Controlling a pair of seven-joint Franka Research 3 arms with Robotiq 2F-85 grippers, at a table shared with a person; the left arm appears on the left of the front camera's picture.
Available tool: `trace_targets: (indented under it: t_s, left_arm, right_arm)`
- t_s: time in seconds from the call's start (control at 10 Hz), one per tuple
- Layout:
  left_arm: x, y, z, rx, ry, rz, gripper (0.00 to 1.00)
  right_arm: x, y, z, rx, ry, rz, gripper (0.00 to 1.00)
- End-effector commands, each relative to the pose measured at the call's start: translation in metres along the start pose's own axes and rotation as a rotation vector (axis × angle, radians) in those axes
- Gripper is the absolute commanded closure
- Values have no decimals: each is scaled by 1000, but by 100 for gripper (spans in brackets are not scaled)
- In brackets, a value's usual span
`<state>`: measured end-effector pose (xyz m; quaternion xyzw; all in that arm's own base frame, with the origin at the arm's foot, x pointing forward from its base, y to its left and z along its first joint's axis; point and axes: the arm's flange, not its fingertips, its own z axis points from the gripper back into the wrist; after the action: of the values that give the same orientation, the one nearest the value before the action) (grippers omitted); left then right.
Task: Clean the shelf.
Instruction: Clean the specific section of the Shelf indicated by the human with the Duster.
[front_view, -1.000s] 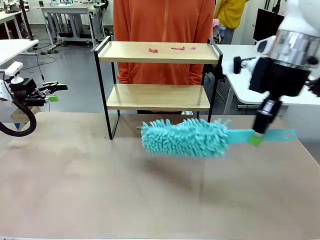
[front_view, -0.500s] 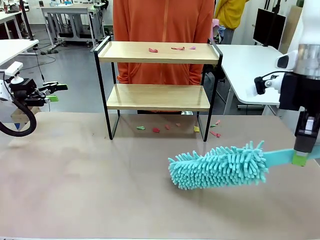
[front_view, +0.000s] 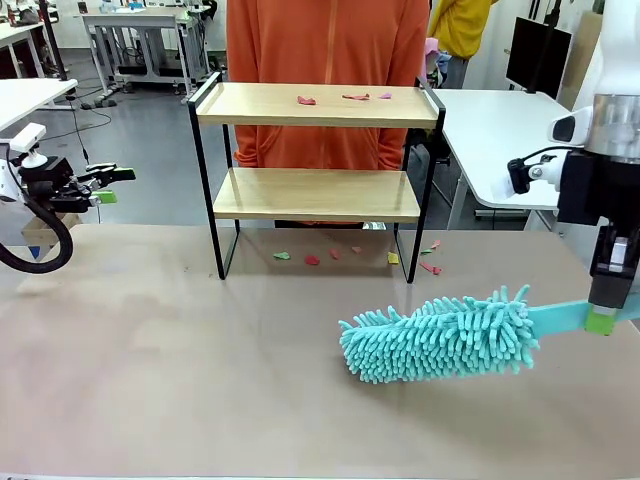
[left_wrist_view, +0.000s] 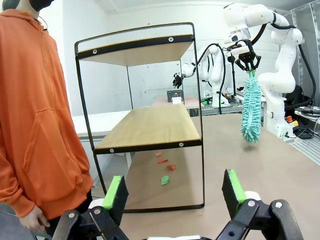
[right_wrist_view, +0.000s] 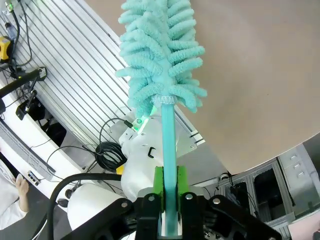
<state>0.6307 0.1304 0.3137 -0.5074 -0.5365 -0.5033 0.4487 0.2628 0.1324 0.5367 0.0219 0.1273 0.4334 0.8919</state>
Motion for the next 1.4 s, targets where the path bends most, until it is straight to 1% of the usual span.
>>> trace_targets:
  t_s: [0.0,1.3]
  left_arm:
    - [3,0,-1,-3,-4,-5,0]
    - [3,0,-1,-3,-4,-5,0]
  right_arm:
    - [-1,1,1,-3,-4,4,87]
    - [-1,1,1,-3,-4,4,87]
